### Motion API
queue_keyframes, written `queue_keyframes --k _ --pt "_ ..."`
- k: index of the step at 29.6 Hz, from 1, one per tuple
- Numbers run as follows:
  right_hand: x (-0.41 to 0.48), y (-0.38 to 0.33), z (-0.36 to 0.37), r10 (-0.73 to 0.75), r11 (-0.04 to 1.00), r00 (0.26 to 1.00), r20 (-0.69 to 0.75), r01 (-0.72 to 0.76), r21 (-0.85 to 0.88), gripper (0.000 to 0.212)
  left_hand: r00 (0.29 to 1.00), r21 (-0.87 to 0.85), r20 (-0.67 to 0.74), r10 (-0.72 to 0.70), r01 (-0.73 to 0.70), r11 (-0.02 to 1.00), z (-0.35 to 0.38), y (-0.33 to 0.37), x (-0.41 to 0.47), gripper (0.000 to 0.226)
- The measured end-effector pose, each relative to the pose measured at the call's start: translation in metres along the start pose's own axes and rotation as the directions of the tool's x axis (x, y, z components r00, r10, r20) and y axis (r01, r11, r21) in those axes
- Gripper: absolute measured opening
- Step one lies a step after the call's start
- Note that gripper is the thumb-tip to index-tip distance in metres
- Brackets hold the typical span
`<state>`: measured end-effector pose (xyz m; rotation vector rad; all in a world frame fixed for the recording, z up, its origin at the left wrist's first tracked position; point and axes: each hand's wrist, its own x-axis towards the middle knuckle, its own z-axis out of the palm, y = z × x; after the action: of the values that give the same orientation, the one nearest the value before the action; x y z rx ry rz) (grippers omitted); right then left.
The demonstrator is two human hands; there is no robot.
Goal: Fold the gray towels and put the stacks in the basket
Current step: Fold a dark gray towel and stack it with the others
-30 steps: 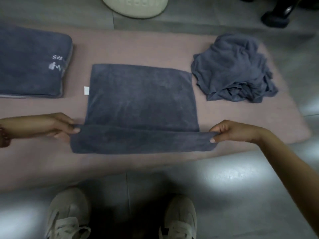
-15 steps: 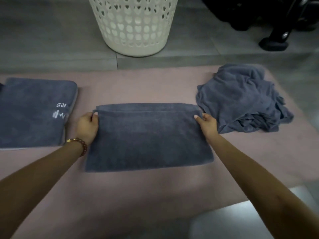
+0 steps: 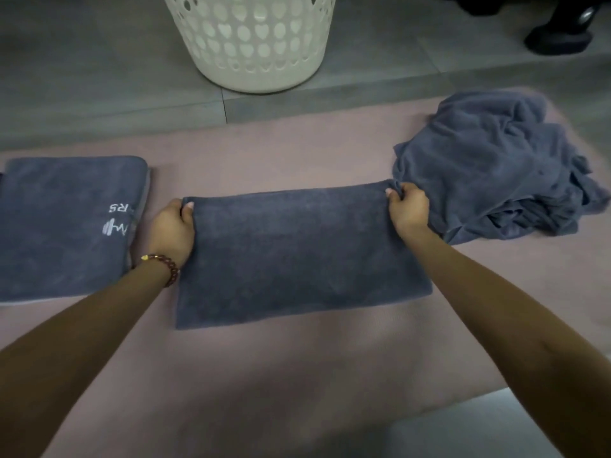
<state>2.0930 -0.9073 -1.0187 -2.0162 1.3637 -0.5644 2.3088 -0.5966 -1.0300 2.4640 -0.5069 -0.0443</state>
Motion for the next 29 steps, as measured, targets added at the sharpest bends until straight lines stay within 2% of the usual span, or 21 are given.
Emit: queue_keyframes --k 6,10,14,16,18,20,22,23,25,26,27,29 --pt "0.004 0.003 0.001 0.079 0.995 0.997 -0.005 -0.079 0.067 0.025 1.0 0.048 0.019 0.006 -0.006 0.999 0.002 0.001 0.006 0.03" --pt "0.005 0.001 0.0 0.085 0.995 0.996 0.01 -0.085 0.055 0.014 0.999 0.098 0.033 -0.014 0.011 0.995 -0.001 0.007 0.006 0.03" --pt "0.001 -0.004 -0.004 0.117 0.992 0.993 0.036 -0.118 0.043 0.027 0.993 0.041 0.065 -0.097 0.095 0.995 -0.003 0.009 0.006 0.03" --pt "-0.009 -0.008 -0.008 0.078 0.994 0.996 0.052 -0.081 0.073 0.033 0.989 -0.002 0.047 -0.14 0.14 0.99 -0.008 0.012 -0.003 0.039" --pt "-0.03 -0.005 -0.013 -0.089 0.996 0.996 0.004 0.089 0.01 0.041 1.0 0.166 -0.014 -0.023 0.025 0.986 -0.012 0.015 -0.023 0.048" --pt "-0.057 0.005 -0.013 -0.36 0.91 0.933 0.012 0.354 -0.215 0.049 0.967 0.288 0.041 0.25 -0.251 0.924 -0.009 0.02 -0.053 0.053" --pt "-0.09 0.014 -0.01 -0.54 0.741 0.805 0.245 0.593 -0.316 0.056 0.854 0.302 0.209 0.477 -0.52 0.799 -0.004 0.025 -0.083 0.057" --pt "-0.104 0.019 -0.008 -0.569 0.662 0.729 0.38 0.681 -0.314 0.057 0.801 0.305 0.299 0.518 -0.595 0.744 0.002 0.019 -0.093 0.058" --pt "-0.126 0.033 -0.008 -0.567 0.521 0.616 0.546 0.782 -0.342 0.056 0.778 0.337 0.377 0.503 -0.621 0.708 0.003 0.003 -0.106 0.057" --pt "-0.131 0.043 -0.011 -0.547 0.489 0.613 0.57 0.787 -0.377 0.055 0.778 0.344 0.392 0.492 -0.62 0.706 0.002 -0.008 -0.109 0.056" --pt "-0.132 0.055 -0.018 -0.512 0.494 0.643 0.57 0.763 -0.417 0.053 0.775 0.345 0.395 0.492 -0.622 0.703 0.001 -0.019 -0.11 0.056" --pt "-0.127 0.069 -0.033 -0.426 0.572 0.729 0.536 0.675 -0.465 0.053 0.765 0.338 0.416 0.492 -0.632 0.697 -0.005 -0.03 -0.111 0.057"
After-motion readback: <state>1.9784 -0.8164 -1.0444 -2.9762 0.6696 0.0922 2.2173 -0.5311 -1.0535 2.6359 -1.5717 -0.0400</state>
